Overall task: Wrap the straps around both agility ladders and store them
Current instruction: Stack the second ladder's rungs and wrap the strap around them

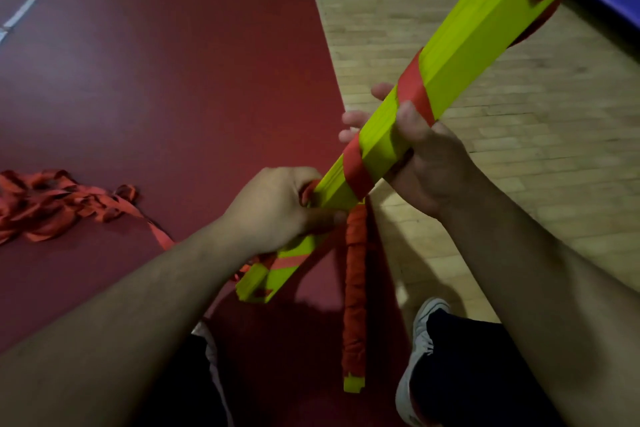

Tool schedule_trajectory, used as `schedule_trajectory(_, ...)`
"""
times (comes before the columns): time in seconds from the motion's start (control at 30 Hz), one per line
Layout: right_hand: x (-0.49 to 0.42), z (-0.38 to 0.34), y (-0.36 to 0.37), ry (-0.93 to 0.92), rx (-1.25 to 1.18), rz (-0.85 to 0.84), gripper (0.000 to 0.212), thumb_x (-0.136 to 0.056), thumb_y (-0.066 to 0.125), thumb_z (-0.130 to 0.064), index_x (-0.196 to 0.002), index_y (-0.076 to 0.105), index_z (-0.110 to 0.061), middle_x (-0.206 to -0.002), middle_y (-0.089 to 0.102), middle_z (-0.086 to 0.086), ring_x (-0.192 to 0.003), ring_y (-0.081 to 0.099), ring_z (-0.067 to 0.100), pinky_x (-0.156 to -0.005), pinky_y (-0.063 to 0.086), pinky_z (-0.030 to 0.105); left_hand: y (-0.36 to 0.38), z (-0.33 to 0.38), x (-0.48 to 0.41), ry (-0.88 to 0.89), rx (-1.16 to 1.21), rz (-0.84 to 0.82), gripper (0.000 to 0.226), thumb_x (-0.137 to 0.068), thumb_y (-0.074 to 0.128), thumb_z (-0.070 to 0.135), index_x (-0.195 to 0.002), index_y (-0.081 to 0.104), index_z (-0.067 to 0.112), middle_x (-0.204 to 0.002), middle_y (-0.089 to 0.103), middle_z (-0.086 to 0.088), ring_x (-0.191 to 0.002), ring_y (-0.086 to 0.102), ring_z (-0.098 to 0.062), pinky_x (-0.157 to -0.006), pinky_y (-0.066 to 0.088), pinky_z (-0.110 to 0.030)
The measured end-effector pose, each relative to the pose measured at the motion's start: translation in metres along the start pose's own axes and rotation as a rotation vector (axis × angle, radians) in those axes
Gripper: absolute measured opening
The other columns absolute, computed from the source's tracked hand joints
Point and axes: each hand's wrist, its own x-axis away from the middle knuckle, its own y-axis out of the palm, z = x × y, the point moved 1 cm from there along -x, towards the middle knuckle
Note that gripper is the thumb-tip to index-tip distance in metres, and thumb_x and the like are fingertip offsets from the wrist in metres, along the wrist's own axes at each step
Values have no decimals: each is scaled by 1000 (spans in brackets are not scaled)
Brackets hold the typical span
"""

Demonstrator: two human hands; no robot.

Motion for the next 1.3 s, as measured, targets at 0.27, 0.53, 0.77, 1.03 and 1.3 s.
schedule_trajectory(0.27,9,7,20,-39,114,52,12,-86,65,-2,-95,58,0,-80,69,18,-82,69,35,-86,55,45,6,5,1,40,106,-324,31,-81,69,54,-89,64,24,-70,63,14,-61,56,-1,-57,43,-25)
schedule_trajectory(0.53,5,7,22,-16,81,178,10,-86,63,-2,-80,59,-9,-67,55,13,-58,57,28,-69,55,47,0,-1,0,-12,-43,-343,11,-97,56,13,-98,66,16,-81,71,5,-53,55,10,-58,43,-18)
schedule_trajectory(0.77,3,6,17,-2,152,157,12,-78,68,-7,-84,58,-6,-67,57,12,-59,59,27,-68,56,45,-2,-13,1,-93,42,-312,24,-89,72,22,-79,50,18,-74,75,0,-60,65,-7,-61,50,-30)
schedule_trajectory(1.03,1,2,18,-57,190,151,10,-81,66,-2,-82,57,-6,-66,56,12,-58,58,28,-68,54,46,-7,-7,3,-126,90,-212,11,-94,65,17,-88,58,21,-64,71,-2,-54,68,-18,-51,55,-36)
schedule_trajectory(1.3,-7,9,15,-102,226,451,13,-79,71,-16,-74,61,-10,-62,58,5,-58,59,23,-64,52,42,6,-1,5,-59,-24,-276,14,-98,50,15,-88,45,24,-66,59,8,-57,52,-7,-56,39,-32)
